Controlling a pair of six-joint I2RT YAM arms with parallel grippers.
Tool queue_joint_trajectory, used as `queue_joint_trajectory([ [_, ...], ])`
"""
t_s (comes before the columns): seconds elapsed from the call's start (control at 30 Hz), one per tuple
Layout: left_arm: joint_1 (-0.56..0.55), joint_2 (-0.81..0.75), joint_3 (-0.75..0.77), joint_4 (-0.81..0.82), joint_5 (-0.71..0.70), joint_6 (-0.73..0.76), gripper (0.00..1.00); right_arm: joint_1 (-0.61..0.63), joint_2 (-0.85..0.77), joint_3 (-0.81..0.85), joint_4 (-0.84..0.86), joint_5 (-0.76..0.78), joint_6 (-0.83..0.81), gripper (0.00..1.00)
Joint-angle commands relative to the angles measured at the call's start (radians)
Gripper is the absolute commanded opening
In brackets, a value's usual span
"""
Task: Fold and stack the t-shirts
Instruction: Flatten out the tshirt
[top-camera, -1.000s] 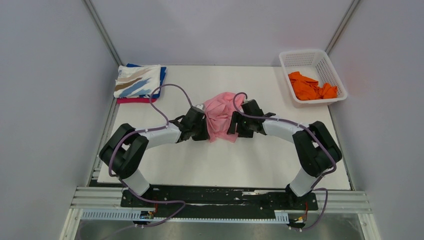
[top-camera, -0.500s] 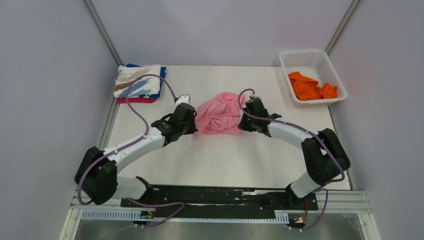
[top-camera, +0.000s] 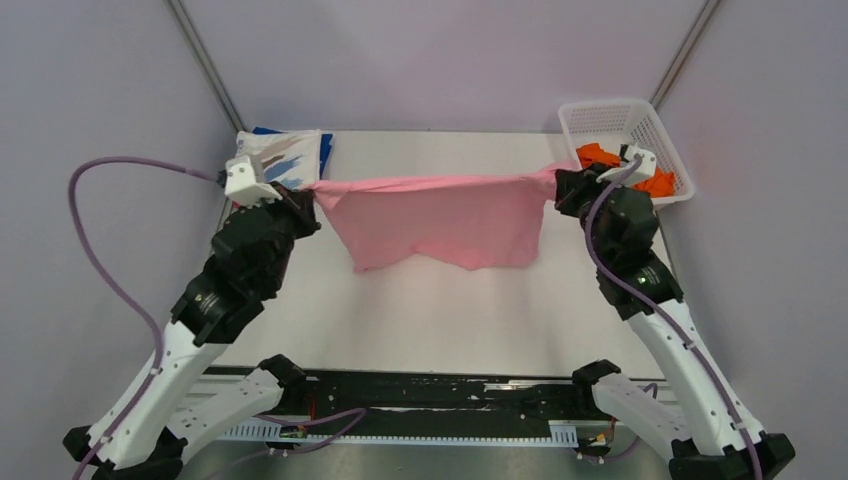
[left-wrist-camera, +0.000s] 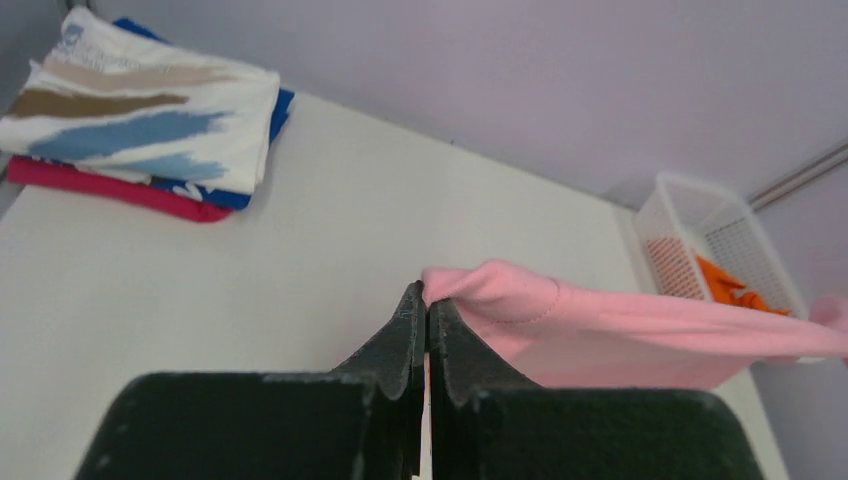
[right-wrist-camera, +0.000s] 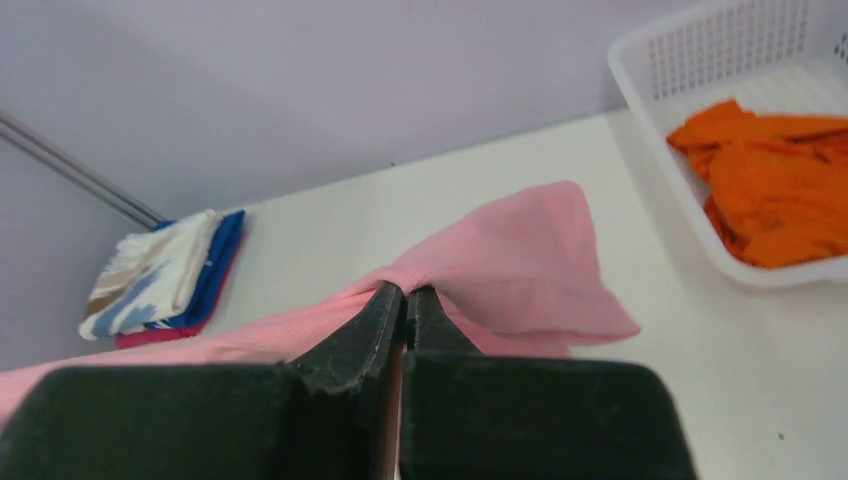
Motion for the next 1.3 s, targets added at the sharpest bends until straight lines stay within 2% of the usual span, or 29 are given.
queue_joint_trajectory([
  [0.0, 0.007, -0.081, 0.142, 0.083, -0.024, 0.13, 0.0, -0.01, -0.113, 0.148, 0.075, -0.024, -0.13, 0.0],
  [0.27, 0.008, -0.103, 0.392, 0.138, 0.2, 0.227, 0.0, -0.011, -0.186, 0.364, 0.092, -0.253, -0.211, 0.0],
  [0.57, 0.008, -0.102, 0.606, 0.072, 0.292, 0.274, 0.0, -0.011, -0.24, 0.585, -0.009, -0.442, -0.27, 0.0],
  [0.73, 0.008, -0.109, 0.629, 0.054, 0.291, 0.257, 0.0, -0.011, -0.241, 0.638, -0.041, -0.489, -0.28, 0.0],
  [0.9, 0.008, -0.047, 0.553, 0.044, 0.119, 0.241, 0.0, -0.01, -0.182, 0.587, -0.039, -0.31, -0.327, 0.0],
  [1.1, 0.008, 0.216, 0.461, -0.043, -0.302, 0.163, 0.0, -0.011, 0.012, 0.43, 0.013, 0.033, -0.401, 0.0],
  [1.2, 0.047, 0.441, 0.441, -0.132, -0.328, 0.101, 0.05, -0.038, 0.171, 0.347, 0.065, 0.134, -0.404, 0.0],
  [1.27, 0.132, 0.595, 0.439, -0.176, -0.207, 0.025, 0.09, -0.092, 0.296, 0.308, 0.08, 0.089, -0.346, 0.0],
])
